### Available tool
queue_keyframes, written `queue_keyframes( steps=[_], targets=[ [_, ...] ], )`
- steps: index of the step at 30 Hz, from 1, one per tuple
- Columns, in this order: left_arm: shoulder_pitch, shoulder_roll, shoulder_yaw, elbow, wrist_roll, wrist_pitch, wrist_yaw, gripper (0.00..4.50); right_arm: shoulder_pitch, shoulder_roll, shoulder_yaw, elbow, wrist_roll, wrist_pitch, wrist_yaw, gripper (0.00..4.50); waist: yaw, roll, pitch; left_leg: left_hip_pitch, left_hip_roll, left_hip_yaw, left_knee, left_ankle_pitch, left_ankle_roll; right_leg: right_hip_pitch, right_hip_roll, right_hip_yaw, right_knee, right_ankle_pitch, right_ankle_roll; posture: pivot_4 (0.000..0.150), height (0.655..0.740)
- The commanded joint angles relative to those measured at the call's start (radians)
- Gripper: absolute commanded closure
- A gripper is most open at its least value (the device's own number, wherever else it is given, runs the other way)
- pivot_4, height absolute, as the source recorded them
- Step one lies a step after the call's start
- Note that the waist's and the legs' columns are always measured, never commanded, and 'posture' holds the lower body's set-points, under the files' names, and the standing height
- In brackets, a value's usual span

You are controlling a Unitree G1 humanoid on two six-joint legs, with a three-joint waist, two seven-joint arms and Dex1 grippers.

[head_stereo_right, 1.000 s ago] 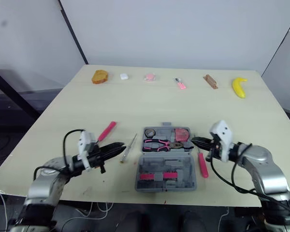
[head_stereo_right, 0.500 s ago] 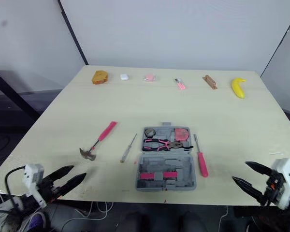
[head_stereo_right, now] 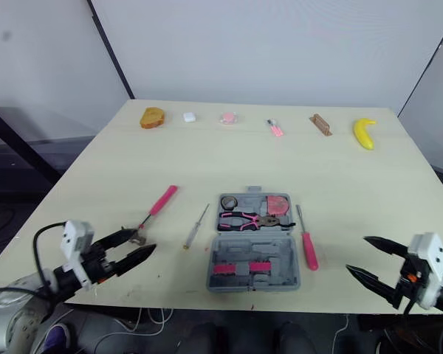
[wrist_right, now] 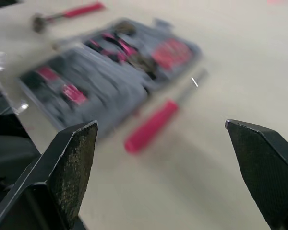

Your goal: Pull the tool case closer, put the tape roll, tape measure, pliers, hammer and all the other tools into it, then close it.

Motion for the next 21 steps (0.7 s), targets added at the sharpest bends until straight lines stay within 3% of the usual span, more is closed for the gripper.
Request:
queue_keyframes(
  steps=[1,6,11,21],
  targets=[
    [-0.079,-0.006,-0.042,-0.099,-0.008,0.238,0.195,0.00,-0.057,-0.049,0.013,-0.112,0.080,0.072,-0.026,0.04,0.000,0.000,0.000,0.000,0.000,0.000,0.000,0.000,0.000,0.000,0.000,0.000,0.000,0.000,0.000,0.150,0.7400],
    [-0.227,-0.074,-0.163,-0.112,0.074,0.425,0.416,0.00,-0.186,-0.112,0.038,-0.217,0.182,0.171,-0.079,0.04,0.002,-0.002,0.001,0.000,-0.001,-0.001,0.001,0.000,0.000,0.001,0.001,0.000,0.001,0.000,0.001,0.150,0.7400],
    [-0.313,-0.151,-0.245,-0.077,0.130,0.506,0.522,0.00,-0.287,-0.121,0.067,-0.245,0.219,0.213,-0.140,0.04,0.004,-0.008,0.005,0.000,-0.001,-0.002,0.001,0.000,0.000,0.001,0.001,0.000,0.001,0.000,0.001,0.150,0.7400],
    [-0.427,-0.288,-0.365,0.025,0.268,0.525,0.657,0.00,-0.284,-0.108,0.068,-0.248,0.232,0.173,-0.100,0.04,0.020,-0.010,0.006,-0.001,-0.002,-0.002,0.001,0.000,0.000,0.001,0.000,-0.001,0.001,0.001,0.001,0.150,0.7400]
  ],
)
